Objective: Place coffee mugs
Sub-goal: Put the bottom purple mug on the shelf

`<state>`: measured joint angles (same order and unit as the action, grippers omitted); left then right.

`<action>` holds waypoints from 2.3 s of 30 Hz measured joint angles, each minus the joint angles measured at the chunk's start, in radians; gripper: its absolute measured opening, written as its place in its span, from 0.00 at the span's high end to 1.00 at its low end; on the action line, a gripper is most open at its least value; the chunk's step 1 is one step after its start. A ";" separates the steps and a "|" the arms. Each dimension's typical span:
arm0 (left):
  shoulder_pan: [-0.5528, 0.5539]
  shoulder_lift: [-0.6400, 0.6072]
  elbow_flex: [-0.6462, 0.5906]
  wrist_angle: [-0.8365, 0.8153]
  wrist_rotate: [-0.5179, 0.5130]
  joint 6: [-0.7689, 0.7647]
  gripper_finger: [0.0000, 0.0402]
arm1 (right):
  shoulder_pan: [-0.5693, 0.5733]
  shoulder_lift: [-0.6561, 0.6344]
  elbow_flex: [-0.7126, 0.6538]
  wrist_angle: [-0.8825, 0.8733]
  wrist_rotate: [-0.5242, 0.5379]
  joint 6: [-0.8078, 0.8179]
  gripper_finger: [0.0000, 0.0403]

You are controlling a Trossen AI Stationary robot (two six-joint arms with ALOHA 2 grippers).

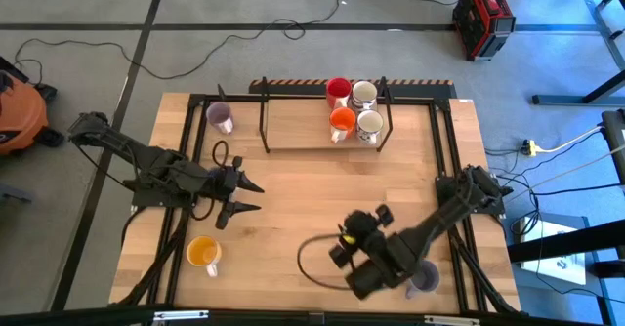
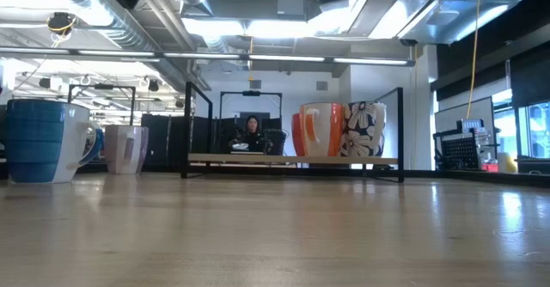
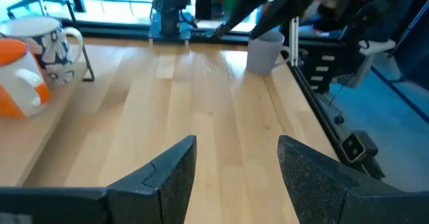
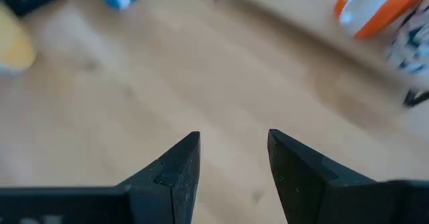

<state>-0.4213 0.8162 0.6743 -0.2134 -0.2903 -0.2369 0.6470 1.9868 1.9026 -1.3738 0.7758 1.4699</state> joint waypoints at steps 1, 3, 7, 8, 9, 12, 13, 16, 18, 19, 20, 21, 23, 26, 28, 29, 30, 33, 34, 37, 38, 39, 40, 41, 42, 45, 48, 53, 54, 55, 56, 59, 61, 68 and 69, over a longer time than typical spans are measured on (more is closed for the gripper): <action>0.000 0.009 0.000 0.000 0.001 -0.003 0.49 | 0.016 0.000 0.000 -0.001 -0.015 0.009 0.60; 0.000 0.023 0.000 0.001 0.001 -0.020 0.49 | 0.046 0.000 0.000 -0.004 -0.038 0.035 0.60; 0.000 0.041 0.000 0.010 0.001 -0.025 0.49 | 0.106 0.001 0.000 -0.007 -0.065 0.099 0.60; 0.000 0.044 0.000 0.017 0.001 -0.026 0.49 | 0.122 0.001 0.000 -0.008 -0.077 0.113 0.60; 0.000 0.045 0.000 0.024 0.001 -0.030 0.49 | 0.137 0.001 0.000 -0.010 -0.100 0.128 0.60; 0.000 0.049 0.000 0.032 -0.003 -0.048 0.49 | 0.180 0.001 0.000 -0.012 -0.150 0.186 0.60; 0.000 0.049 0.000 0.036 -0.003 -0.049 0.49 | 0.192 0.001 0.000 -0.011 -0.166 0.207 0.60; 0.000 0.049 0.000 0.043 -0.011 -0.049 0.49 | 0.230 0.001 0.000 -0.008 -0.215 0.278 0.60; 0.000 0.049 0.000 0.043 -0.014 -0.049 0.49 | 0.255 0.001 0.000 0.003 -0.268 0.317 0.60; 0.000 0.049 0.000 0.043 -0.014 -0.049 0.49 | 0.266 0.001 0.000 0.016 -0.301 0.336 0.60; 0.000 0.049 0.000 0.042 -0.014 -0.049 0.49 | 0.277 0.001 0.000 0.031 -0.332 0.348 0.60; 0.000 0.049 0.000 0.042 -0.014 -0.049 0.49 | 0.286 0.001 0.000 0.045 -0.361 0.363 0.60; 0.000 0.049 0.000 0.042 -0.015 -0.049 0.49 | 0.302 0.002 0.000 0.067 -0.411 0.403 0.60; 0.000 0.049 0.000 0.042 -0.015 -0.049 0.49 | 0.319 0.002 0.000 0.085 -0.485 0.471 0.60; 0.000 0.049 0.000 0.042 -0.015 -0.049 0.49 | 0.319 0.009 0.000 0.097 -0.546 0.513 0.60; 0.000 0.049 0.000 0.042 -0.015 -0.049 0.49 | 0.318 0.015 0.000 0.101 -0.576 0.535 0.60; 0.000 0.049 0.000 0.042 -0.015 -0.049 0.49 | 0.317 0.022 0.000 0.101 -0.604 0.560 0.60; 0.000 0.049 0.000 0.042 -0.015 -0.049 0.49 | 0.314 0.043 0.000 0.114 -0.698 0.643 0.60; 0.000 0.049 0.000 0.042 -0.016 -0.049 0.49 | 0.314 0.051 0.000 0.114 -0.731 0.678 0.60; 0.000 0.049 0.000 0.042 -0.016 -0.050 0.49 | 0.314 0.076 0.000 0.125 -0.772 0.799 0.60; 0.000 0.049 0.000 0.042 -0.016 -0.050 0.49 | 0.314 0.080 0.000 0.128 -0.785 0.807 0.60; 0.000 0.049 0.000 0.042 -0.016 -0.050 0.49 | 0.313 0.084 0.000 0.127 -0.806 0.809 0.60; 0.000 0.049 0.000 0.042 -0.016 -0.050 0.49 | 0.309 0.088 0.000 0.125 -0.826 0.809 0.60; 0.000 0.049 0.000 0.042 -0.016 -0.050 0.49 | 0.307 0.092 0.000 0.118 -0.832 0.807 0.60; 0.000 0.049 0.000 0.042 -0.016 -0.050 0.49 | 0.309 0.096 0.000 0.107 -0.831 0.805 0.60; 0.000 0.049 0.000 0.042 -0.016 -0.049 0.49 | 0.309 0.095 0.000 0.070 -0.832 0.804 0.60; 0.000 0.049 0.000 0.042 -0.016 -0.049 0.49 | 0.309 0.095 -0.001 0.015 -0.835 0.800 0.60; 0.000 0.049 0.000 0.041 -0.016 -0.049 0.49 | 0.309 0.101 0.000 -0.079 -0.847 0.756 0.60; 0.000 0.049 0.000 0.042 -0.016 -0.049 0.49 | 0.309 0.101 0.000 -0.097 -0.846 0.745 0.60; 0.000 0.049 0.000 0.041 -0.016 -0.049 0.49 | 0.309 0.101 0.000 -0.107 -0.841 0.729 0.60; 0.000 0.049 0.000 0.042 -0.016 -0.049 0.49 | 0.308 0.101 0.000 -0.114 -0.838 0.718 0.60; 0.000 0.049 0.000 0.041 -0.016 -0.049 0.49 | 0.308 0.097 0.000 -0.131 -0.839 0.672 0.60; 0.000 0.049 0.000 0.041 -0.016 -0.049 0.49 | 0.308 0.097 0.000 -0.128 -0.836 0.653 0.60; 0.000 0.049 0.000 0.041 -0.016 -0.049 0.49 | 0.308 0.097 0.000 -0.192 -0.748 0.562 0.60; 0.000 0.049 0.000 0.041 -0.016 -0.049 0.49 | 0.308 0.097 0.000 -0.201 -0.741 0.549 0.60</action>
<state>-0.4210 0.8650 0.6739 -0.1726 -0.3061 -0.2855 0.9550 2.0834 1.9022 -1.5746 0.0345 2.0186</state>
